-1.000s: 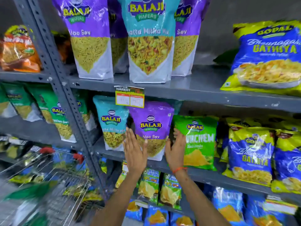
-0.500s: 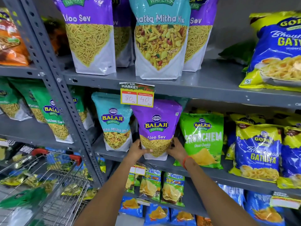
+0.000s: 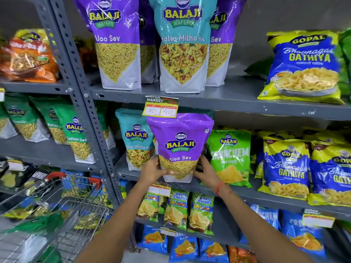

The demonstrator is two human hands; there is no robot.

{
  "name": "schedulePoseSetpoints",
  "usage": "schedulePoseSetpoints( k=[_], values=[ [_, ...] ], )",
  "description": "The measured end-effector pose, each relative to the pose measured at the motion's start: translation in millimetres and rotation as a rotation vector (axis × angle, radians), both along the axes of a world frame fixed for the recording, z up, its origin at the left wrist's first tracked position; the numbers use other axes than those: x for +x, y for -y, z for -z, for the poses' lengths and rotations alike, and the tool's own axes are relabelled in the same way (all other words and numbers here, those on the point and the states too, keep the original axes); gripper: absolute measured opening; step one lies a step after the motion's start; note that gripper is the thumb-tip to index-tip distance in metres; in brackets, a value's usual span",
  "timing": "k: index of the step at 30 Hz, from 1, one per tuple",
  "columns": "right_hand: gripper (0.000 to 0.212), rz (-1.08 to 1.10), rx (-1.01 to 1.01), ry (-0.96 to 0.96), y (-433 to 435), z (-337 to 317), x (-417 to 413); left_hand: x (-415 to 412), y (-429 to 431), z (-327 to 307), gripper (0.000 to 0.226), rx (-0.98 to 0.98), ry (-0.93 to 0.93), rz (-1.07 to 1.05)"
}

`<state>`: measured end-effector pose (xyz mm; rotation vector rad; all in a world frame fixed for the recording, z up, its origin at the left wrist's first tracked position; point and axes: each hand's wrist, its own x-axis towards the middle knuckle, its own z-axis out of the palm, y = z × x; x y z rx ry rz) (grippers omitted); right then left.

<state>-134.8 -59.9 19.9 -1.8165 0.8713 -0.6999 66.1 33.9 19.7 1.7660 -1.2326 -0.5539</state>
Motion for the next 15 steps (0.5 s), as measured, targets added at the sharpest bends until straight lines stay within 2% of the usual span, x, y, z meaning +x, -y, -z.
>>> schedulePoseSetpoints(
  k=[2, 5, 8, 12, 15],
  values=[
    [0.062, -0.034, -0.053, 0.001, -5.5, -11.1, -6.3, -5.2, -12.2, -13.3, 0.053, -0.016, 0.099, -0.018],
    [0.065, -0.081, -0.126, 0.021, -14.2, -27.1, -14.9, -10.3, -27.3, -27.9, 0.054, -0.059, 0.149, -0.054],
    [0.062, -0.103, -0.198, 0.056, -22.2, -45.5, -21.7, -14.8, -38.3, -41.4, 0.081, -0.114, 0.189, -0.059],
    [0.062, -0.089, -0.252, 0.099, -26.8, -80.5, -33.0, -24.9, -48.0, -82.4, 0.069, -0.191, 0.238, -0.076],
    [0.051, -0.099, -0.319, 0.133, -27.4, -119.9, -41.9, -23.0, -49.7, -120.9, 0.065, -0.257, 0.194, -0.033]
  ],
)
